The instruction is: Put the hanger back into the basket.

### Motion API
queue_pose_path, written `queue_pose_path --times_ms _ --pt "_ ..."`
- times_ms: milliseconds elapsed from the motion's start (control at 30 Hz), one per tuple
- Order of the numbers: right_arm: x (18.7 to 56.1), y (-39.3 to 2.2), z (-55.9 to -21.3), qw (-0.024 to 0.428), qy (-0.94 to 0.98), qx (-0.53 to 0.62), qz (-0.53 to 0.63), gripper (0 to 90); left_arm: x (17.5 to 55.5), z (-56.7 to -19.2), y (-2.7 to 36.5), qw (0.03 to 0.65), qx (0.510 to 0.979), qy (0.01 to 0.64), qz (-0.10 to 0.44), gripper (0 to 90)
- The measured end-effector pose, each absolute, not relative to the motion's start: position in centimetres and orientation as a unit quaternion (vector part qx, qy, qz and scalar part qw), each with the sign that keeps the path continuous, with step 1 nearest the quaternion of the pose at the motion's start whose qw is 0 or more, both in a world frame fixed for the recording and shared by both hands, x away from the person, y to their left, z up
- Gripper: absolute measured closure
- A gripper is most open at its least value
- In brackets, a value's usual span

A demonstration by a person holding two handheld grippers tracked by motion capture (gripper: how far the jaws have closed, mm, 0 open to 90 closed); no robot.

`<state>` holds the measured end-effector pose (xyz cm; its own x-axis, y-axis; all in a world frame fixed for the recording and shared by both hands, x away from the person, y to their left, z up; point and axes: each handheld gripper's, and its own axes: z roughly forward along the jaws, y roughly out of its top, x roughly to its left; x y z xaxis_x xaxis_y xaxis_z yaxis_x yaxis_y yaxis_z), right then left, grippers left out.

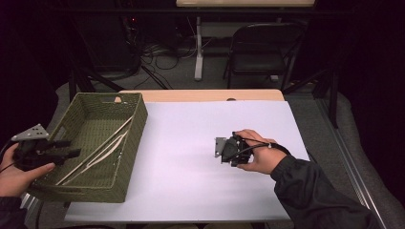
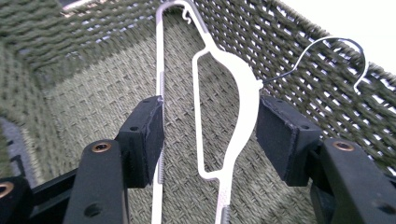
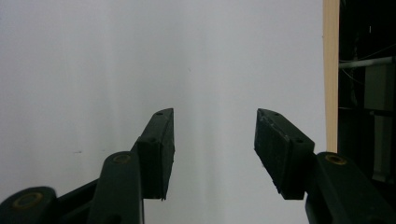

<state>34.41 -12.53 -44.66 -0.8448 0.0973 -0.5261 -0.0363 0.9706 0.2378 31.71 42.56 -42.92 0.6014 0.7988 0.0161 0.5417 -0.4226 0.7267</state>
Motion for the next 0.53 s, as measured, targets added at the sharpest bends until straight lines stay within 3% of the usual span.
queue_pose_path --times_ms 333,533 --pt "33.1 -16.0 -43.8 0.273 0.941 0.099 0.176 42.6 29.0 -43.1 42.0 0.383 0.784 0.439 0.212 41.3" --pt "31.2 -20.7 -45.7 0.259 0.913 0.208 0.237 42.1 26.8 -43.1 40.4 0.403 0.776 0.427 0.231 40.0"
